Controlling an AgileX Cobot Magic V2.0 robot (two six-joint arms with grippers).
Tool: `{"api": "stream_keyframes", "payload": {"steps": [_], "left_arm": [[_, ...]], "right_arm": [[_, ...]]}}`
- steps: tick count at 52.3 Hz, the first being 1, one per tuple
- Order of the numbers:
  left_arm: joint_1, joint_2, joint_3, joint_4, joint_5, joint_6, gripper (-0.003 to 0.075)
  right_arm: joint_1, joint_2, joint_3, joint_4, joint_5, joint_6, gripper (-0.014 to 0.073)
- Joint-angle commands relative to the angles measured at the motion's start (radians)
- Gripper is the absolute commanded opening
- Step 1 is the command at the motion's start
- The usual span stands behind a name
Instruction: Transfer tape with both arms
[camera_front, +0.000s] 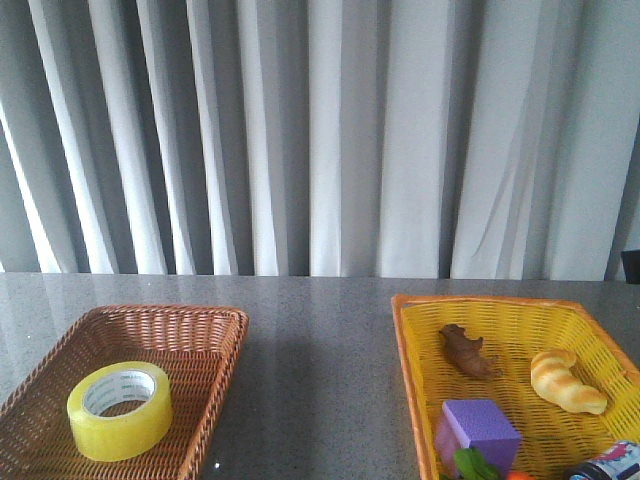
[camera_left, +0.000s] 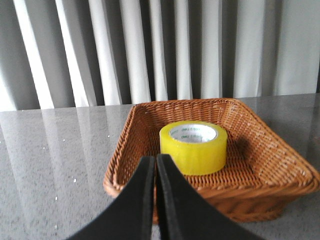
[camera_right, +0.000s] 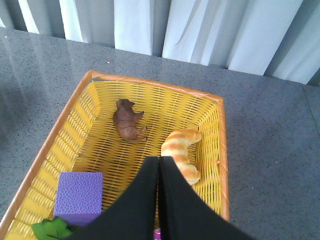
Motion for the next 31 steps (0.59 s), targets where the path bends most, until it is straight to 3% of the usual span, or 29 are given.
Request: {"api": "stream_keyframes", "payload": {"steps": [1,10,31], "left_arm": [[0.027,-0.088,0.096,0.0,-0.129,-0.046,-0.0006],[0.055,-0.104,0.093,0.017,0.026,-0.041,-0.0006],[0.055,-0.104,0.093,0.024,-0.014,-0.049,-0.0006]], "right_arm": [[-0.001,-0.022,-0.024,-0.012,-0.064,0.0,-0.0008],[-0.001,-0.023,-0.024,-0.012,-0.061,0.0,-0.0008],[-0.001,-0.023,-0.024,-0.012,-0.06,0.0,-0.0008]]}}
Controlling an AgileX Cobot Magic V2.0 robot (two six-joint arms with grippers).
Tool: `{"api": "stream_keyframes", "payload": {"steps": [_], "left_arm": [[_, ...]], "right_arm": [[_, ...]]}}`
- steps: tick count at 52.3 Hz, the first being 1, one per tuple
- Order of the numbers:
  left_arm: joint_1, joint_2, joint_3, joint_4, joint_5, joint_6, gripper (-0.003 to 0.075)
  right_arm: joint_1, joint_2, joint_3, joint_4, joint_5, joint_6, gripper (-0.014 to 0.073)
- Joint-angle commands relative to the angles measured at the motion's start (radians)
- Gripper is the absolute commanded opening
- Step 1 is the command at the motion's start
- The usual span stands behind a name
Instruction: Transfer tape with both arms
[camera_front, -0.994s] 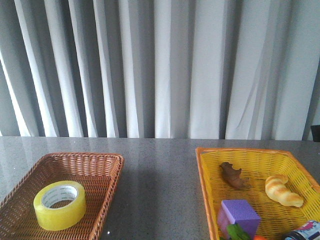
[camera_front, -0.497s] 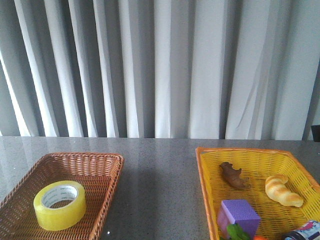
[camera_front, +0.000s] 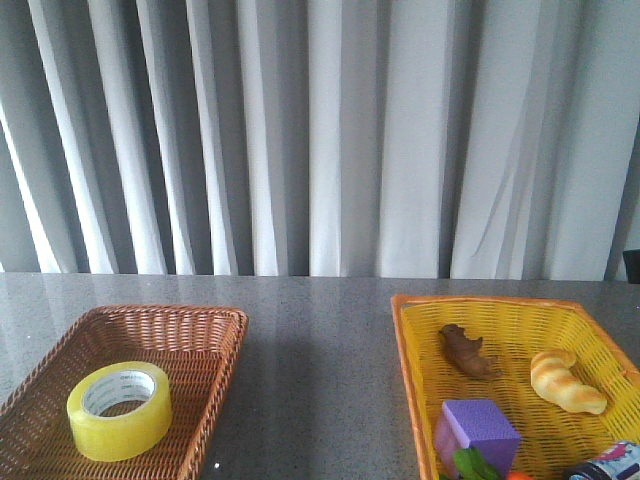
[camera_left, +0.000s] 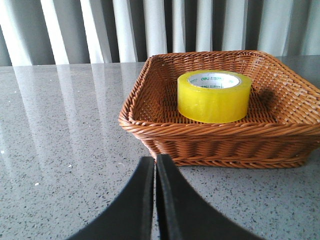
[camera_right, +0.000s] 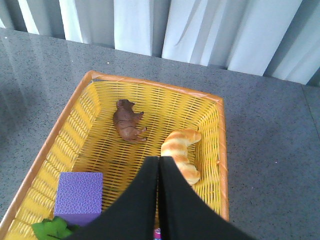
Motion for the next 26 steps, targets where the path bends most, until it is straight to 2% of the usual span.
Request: {"api": "stream_keyframes", "payload": {"steps": [1,6,26], "left_arm": [[0.003,-0.018,-0.022,-0.004,-0.108,-0.02,-0.0006],[0.003,-0.018,-0.022,-0.019,-0.142,-0.02,-0.0006],[0.003,-0.017,-0.023,-0.027,-0.126,-0.02,-0.0006]], "right_arm": [[-0.001,-0.02,-0.024,-0.012,-0.061,0.0,-0.0008],[-0.001,-0.02,-0.024,-0.012,-0.061,0.0,-0.0008],[-0.001,-0.02,-0.024,-0.012,-0.061,0.0,-0.0008]]}}
